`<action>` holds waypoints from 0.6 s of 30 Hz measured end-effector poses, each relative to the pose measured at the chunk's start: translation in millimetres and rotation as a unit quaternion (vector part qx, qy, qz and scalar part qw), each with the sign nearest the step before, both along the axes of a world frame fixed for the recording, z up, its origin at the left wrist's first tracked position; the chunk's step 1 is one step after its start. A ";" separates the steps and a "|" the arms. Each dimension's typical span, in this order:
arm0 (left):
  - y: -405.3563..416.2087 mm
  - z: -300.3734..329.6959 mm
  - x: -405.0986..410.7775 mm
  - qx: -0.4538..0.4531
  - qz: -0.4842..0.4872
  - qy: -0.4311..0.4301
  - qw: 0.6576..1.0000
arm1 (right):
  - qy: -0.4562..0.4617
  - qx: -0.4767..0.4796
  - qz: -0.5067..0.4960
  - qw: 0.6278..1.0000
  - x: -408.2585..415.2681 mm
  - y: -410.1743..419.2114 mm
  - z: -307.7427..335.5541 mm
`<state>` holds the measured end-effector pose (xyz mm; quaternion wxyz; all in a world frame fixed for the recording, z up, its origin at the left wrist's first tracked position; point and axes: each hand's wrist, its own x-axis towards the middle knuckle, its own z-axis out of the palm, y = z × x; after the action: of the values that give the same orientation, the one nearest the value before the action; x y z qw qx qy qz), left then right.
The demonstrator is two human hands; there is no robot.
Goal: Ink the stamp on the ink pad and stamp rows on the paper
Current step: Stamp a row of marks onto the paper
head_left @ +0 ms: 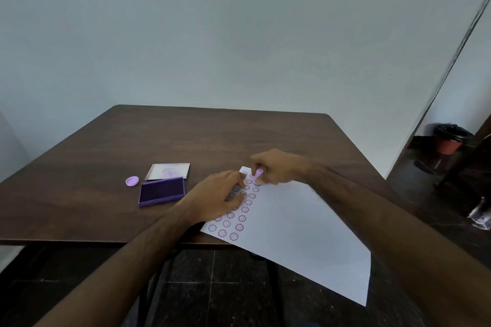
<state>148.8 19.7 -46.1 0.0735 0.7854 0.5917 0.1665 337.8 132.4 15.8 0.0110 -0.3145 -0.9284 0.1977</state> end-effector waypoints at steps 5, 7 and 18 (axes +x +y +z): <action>3.7 -1.9 -1.0 -0.016 -0.001 0.009 1.000 | 0.411 -0.296 -0.136 0.852 34.2 9.9 -9.2; 7.3 -3.4 -2.0 -0.022 0.001 0.017 1.000 | 0.479 -0.378 -0.166 0.774 42.2 8.4 -19.4; 35.6 -1.6 -11.2 -0.001 0.004 0.049 0.999 | 0.526 -0.491 -0.143 0.680 41.6 -2.6 -48.8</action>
<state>137.5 55.3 -47.7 0.0450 0.7904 0.5976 0.1271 379.4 129.8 -32.9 0.3697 -0.2475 -0.4835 0.7538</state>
